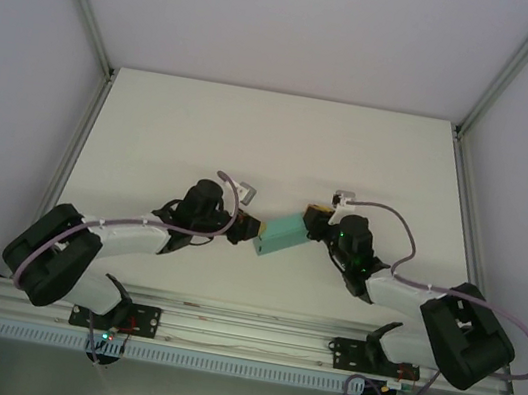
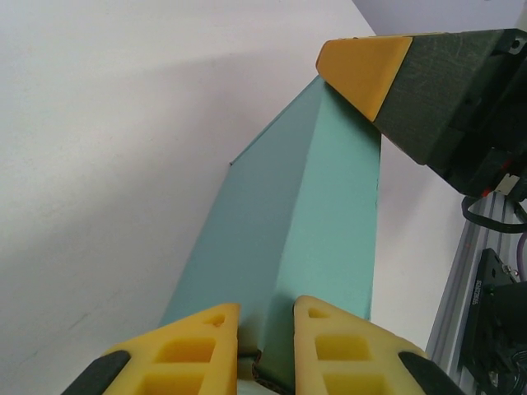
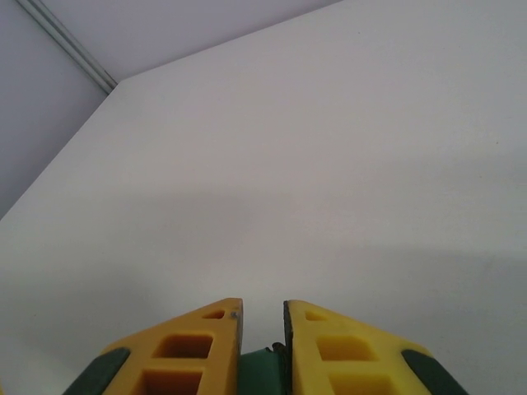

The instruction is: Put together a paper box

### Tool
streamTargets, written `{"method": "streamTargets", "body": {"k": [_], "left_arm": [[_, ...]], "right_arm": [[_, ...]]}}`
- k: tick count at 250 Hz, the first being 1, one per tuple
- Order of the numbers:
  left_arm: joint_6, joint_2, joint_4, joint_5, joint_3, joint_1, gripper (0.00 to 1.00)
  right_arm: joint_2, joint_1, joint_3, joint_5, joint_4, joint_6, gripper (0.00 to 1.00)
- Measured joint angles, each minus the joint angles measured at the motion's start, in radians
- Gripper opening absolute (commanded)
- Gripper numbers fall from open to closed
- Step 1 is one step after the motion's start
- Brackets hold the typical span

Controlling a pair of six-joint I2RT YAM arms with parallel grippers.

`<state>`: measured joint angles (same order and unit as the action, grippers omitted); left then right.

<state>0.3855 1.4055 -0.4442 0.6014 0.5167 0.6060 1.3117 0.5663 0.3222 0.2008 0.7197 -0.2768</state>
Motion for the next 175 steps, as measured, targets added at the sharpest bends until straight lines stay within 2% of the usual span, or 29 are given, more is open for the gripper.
{"method": "streamTargets", "body": {"k": [38,107,126,163,175], "left_arm": [[-0.015,0.015,-0.058,-0.008,-0.024,0.000,0.03],[-0.038,0.061,-0.128,-0.011,-0.018,-0.003,0.04],[-0.048,0.070,-0.117,-0.014,-0.001,-0.005,0.18],[-0.081,0.079,-0.046,-0.033,0.061,-0.005,0.22],[-0.093,0.087,-0.014,-0.040,0.088,-0.005,0.28]], "right_arm": [[0.008,-0.001,0.000,-0.002,0.008,0.000,0.03],[0.001,-0.007,0.005,-0.037,0.003,0.000,0.11],[-0.012,-0.007,0.016,-0.048,-0.024,0.000,0.17],[-0.024,-0.010,0.041,-0.074,-0.087,-0.001,0.22],[-0.027,-0.011,0.048,-0.083,-0.104,-0.004,0.23]]}}
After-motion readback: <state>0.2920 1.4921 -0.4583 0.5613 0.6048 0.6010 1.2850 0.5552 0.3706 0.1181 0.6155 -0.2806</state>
